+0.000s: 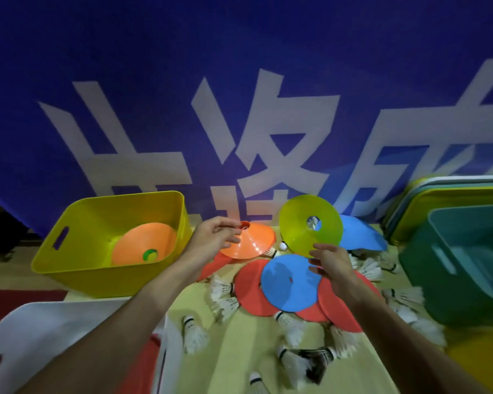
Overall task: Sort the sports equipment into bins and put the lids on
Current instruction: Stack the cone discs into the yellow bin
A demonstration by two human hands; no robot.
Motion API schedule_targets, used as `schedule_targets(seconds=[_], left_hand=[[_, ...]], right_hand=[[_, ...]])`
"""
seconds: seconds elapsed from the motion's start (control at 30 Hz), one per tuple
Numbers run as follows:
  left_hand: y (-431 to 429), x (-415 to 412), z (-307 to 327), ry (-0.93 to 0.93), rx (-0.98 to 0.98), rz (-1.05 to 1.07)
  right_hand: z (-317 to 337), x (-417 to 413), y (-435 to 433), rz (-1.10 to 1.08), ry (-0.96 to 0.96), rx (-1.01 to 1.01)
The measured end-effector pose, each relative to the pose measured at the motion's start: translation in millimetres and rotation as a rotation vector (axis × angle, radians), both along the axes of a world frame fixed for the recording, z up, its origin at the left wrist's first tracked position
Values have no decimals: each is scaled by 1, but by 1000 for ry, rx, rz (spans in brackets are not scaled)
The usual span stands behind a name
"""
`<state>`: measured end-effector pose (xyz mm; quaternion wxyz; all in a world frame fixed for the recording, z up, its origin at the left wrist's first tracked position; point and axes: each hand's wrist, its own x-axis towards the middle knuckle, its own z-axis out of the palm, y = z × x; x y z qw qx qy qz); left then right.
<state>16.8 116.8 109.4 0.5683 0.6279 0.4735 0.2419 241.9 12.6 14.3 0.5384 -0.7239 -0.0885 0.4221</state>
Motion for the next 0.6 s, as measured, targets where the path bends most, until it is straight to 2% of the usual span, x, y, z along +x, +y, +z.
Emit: schedule_targets(seconds=[0.17, 0.4, 0.5, 0.6], left_hand=[[-10, 37, -12, 62, -2, -5], [-8, 66, -39, 103, -85, 15], [1, 71, -54, 137, -122, 54], [12, 71, -74, 181, -169, 133]], right_hand=[[-14, 42, -9, -20, -22, -29], [-38, 79, -2, -76, -181, -104], [-45, 87, 5, -58, -294, -162], [-53, 91, 15, -7, -326, -176]])
